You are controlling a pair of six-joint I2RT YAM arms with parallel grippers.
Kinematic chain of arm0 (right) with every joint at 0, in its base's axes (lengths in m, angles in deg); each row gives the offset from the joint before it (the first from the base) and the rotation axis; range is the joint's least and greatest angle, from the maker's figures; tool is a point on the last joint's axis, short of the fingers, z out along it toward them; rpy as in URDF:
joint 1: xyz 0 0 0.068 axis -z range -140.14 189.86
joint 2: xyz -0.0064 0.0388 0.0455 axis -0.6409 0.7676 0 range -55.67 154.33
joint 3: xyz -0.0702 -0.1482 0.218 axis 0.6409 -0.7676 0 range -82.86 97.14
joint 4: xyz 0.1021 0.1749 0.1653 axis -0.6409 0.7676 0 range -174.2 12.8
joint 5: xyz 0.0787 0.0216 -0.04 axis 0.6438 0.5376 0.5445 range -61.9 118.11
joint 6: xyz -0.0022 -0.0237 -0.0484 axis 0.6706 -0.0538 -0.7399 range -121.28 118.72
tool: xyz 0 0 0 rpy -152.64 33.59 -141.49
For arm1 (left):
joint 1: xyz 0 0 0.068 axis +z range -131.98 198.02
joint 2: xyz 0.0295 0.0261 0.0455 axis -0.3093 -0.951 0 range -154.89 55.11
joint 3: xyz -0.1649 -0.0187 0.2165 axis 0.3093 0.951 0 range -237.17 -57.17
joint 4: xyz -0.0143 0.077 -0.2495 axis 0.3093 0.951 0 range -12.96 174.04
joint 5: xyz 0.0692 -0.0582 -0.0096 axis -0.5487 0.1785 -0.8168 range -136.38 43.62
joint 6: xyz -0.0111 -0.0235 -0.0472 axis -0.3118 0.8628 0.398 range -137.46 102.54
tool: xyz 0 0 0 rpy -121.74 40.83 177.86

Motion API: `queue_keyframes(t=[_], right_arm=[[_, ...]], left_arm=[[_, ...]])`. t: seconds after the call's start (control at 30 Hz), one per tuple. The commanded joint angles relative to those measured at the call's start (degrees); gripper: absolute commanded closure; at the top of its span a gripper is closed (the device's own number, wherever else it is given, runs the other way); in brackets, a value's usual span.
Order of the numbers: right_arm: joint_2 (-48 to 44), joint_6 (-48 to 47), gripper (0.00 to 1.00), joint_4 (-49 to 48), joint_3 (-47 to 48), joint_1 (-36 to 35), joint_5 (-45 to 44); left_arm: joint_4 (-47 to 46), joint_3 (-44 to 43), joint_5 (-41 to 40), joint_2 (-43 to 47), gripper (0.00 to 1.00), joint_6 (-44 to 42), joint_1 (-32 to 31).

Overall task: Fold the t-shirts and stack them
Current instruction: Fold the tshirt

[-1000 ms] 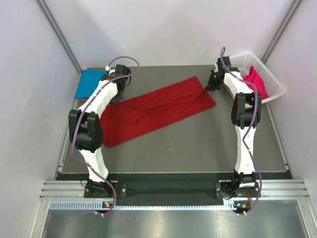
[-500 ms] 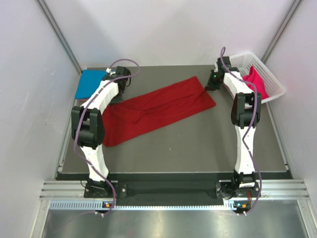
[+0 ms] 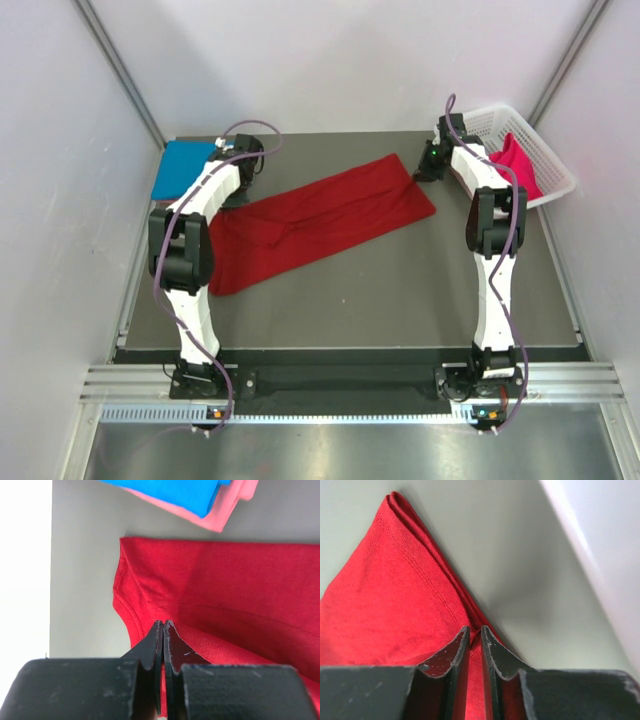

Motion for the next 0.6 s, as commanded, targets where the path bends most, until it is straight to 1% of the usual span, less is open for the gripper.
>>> queue_keyframes(t=[0.0,0.37,0.57], right_arm=[[1.28,0.5,0.85,-0.35,2.82,-0.38,0.23],[1.54,0.85,0.85,-0.35,3.08,-0.38,0.23],[1.55,0.94,0.84,-0.18,3.08,-0.38,0.32]], left_arm=[[-1.76,-3.4,0.07,0.37,1.0,-0.55,0.4],[-2.29,-5.16,2.1,-1.74,1.0,-1.17,0.4],[-1.94,-5.33,1.57,-3.23,1.0,-1.52,0.4]])
